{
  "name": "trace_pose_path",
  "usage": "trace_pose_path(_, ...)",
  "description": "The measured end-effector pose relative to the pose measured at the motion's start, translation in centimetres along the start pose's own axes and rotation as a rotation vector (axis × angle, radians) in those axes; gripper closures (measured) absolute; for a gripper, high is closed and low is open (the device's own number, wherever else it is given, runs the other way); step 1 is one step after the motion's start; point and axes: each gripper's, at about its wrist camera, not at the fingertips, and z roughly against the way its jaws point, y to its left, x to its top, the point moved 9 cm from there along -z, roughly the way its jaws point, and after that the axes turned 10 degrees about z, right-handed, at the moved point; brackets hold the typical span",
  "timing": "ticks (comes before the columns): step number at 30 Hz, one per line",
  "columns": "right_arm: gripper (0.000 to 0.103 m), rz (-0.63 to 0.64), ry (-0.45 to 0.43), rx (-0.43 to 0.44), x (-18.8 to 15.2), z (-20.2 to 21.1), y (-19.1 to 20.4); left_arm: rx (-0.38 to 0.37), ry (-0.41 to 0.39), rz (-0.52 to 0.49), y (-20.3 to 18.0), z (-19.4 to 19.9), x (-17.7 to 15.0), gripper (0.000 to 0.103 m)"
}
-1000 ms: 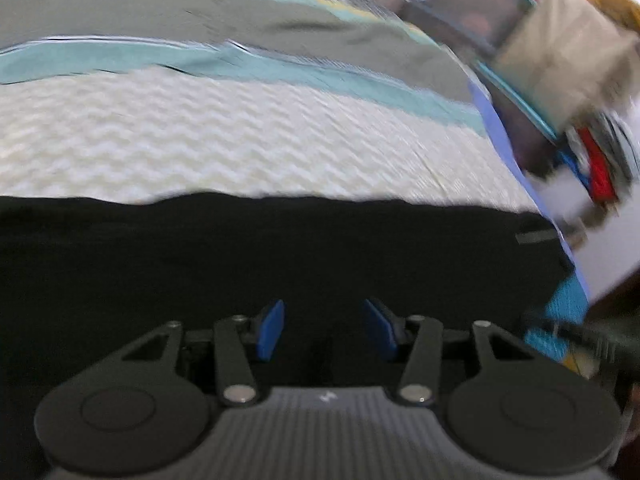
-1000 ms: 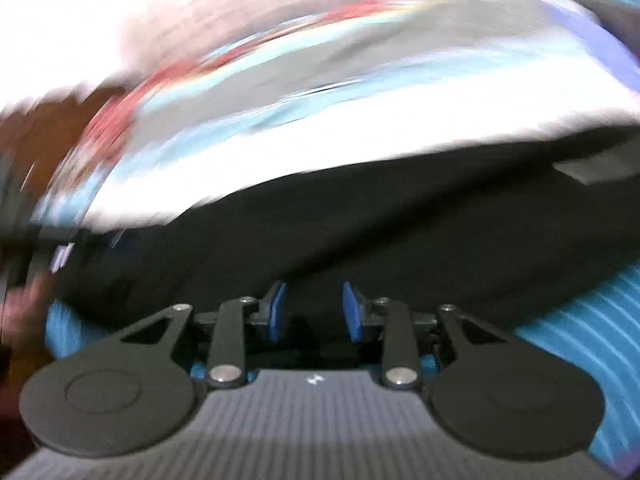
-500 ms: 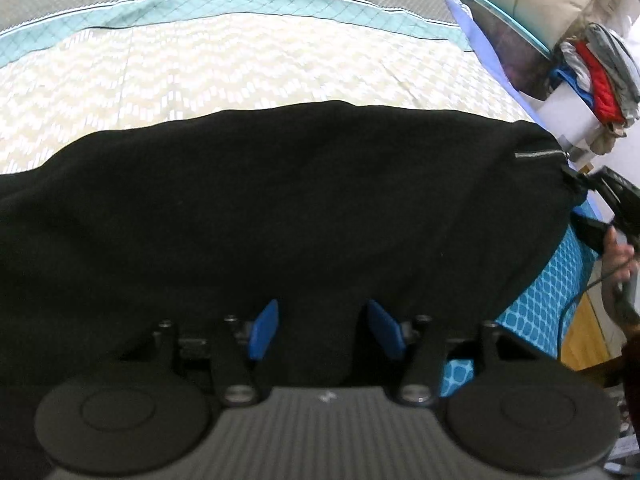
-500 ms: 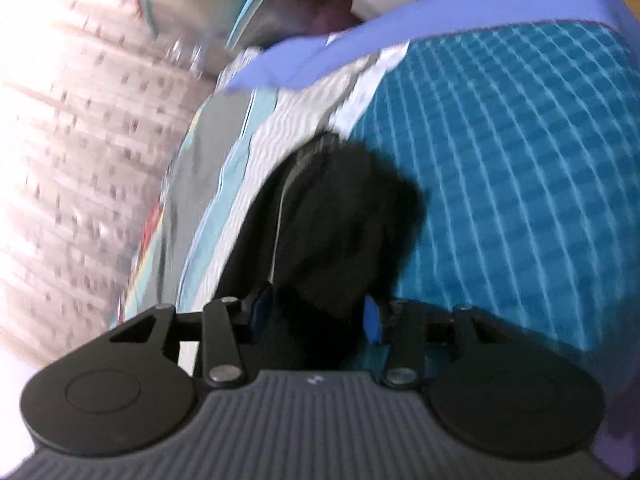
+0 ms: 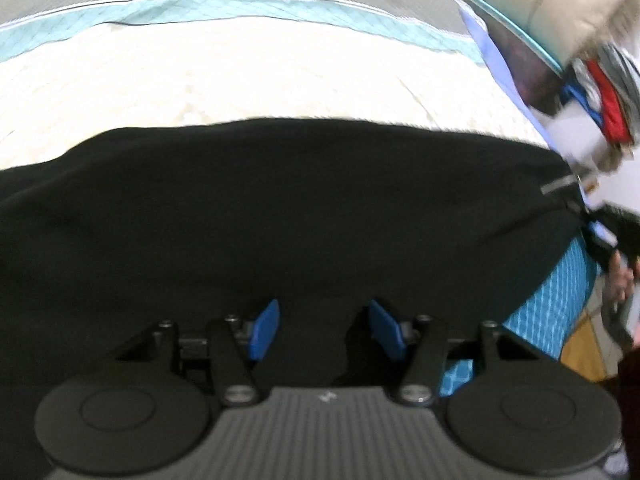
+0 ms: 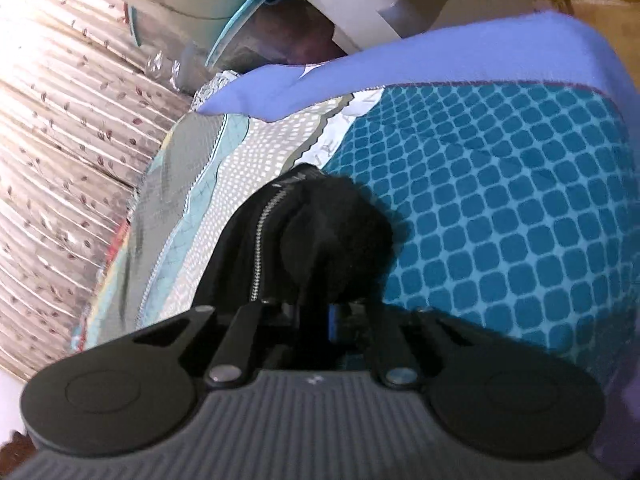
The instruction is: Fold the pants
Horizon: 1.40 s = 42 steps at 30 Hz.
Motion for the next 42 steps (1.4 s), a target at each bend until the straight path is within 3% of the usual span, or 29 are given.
trace_pose_path(3, 0.089, 0.15, -0.044, 0.006, 0.3, 0.8, 3.2, 0.001, -0.028, 0.054, 0.7, 1.0, 0.7, 0.052)
trace_pose_path(8, 0.089, 0.656, -0.071, -0.01, -2.1, 0.6, 13.0, -0.028, -0.096, 0.105, 1.8, 3.7, 1.7, 0.051)
trace_pose_path(13, 0.088, 1.319, -0.032, -0.052, -12.1, -2.3, 20.6, -0.036, -0.145, 0.15, 3.6, 6.1, 1.9, 0.051)
trace_pose_path(16, 0.076, 1.702, 0.06, -0.066, -19.5, -5.7, 21.2, -0.026, -0.151, 0.184, 5.3, 7.2, 1.1, 0.05)
trace_pose_path(17, 0.064, 1.833, 0.091, -0.071, -21.5, -6.3, 20.5, -0.021, -0.153, 0.195, 6.0, 7.7, 0.8, 0.05)
trace_pose_path(20, 0.056, 2.078, -0.025, -0.152, -23.0, -6.0, 20.0, -0.015, -0.163, 0.229, 8.1, 9.1, -0.5, 0.049)
trace_pose_path(23, 0.046, 2.01, 0.004, -0.121, -20.7, -4.6, 20.5, -0.015, -0.171, 0.259, 10.1, 10.4, -1.8, 0.048)
trace_pose_path(25, 0.046, 1.9, 0.017, -0.046, -18.9, -1.5, 20.1, -0.005, -0.182, 0.274, 11.4, 11.5, -2.9, 0.048)
trace_pose_path(28, 0.046, 1.6, 0.053, 0.121, -15.1, 1.4, 20.4, -0.014, -0.202, 0.299, 12.9, 13.0, -4.3, 0.048)
trace_pose_path(31, 0.048, 1.262, 0.079, 0.174, -11.1, 1.1, 19.9, -0.032, -0.228, 0.323, 13.9, 14.3, -5.2, 0.046)
trace_pose_path(32, 0.051, 1.175, 0.094, 0.163, -10.3, 0.4, 19.4, -0.037, -0.235, 0.329, 14.1, 14.7, -5.4, 0.045)
trace_pose_path(34, 0.069, 1.044, 0.145, 0.116, -9.6, -1.8, 18.2, -0.04, -0.253, 0.341, 14.7, 15.4, -5.8, 0.044)
trace_pose_path(35, 0.075, 1.001, 0.182, 0.092, -9.8, -2.8, 17.2, -0.036, -0.264, 0.348, 15.0, 15.8, -5.9, 0.042)
trace_pose_path(38, 0.075, 1.028, 0.314, -0.035, -12.4, -5.4, 13.2, -0.028, -0.304, 0.377, 16.5, 17.0, -6.2, 0.037)
trace_pose_path(42, 0.074, 1.128, 0.28, -0.074, -11.9, -4.2, 13.3, 0.01, -0.365, 0.441, 19.5, 18.8, -6.2, 0.022)
